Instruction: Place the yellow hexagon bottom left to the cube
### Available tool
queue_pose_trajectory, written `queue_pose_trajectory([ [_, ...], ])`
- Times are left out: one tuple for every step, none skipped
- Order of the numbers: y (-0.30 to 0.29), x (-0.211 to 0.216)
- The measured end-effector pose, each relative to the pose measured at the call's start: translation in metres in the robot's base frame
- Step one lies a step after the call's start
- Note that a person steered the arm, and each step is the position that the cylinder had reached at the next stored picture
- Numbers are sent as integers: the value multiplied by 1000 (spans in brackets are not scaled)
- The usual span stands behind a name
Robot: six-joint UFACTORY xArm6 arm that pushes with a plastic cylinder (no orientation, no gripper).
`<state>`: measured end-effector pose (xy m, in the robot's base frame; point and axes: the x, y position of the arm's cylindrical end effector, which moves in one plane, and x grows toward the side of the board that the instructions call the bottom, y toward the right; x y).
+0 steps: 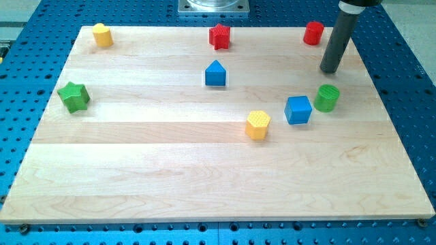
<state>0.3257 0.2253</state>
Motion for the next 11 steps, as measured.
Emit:
queue_pose_trajectory([
  [0,-1],
  [0,-1],
  [-22,35],
  [-67,85],
  [-111,70],
  [-112,98],
  [-135,99],
  [-137,99],
  [-137,112],
  [-167,132],
  [-167,132],
])
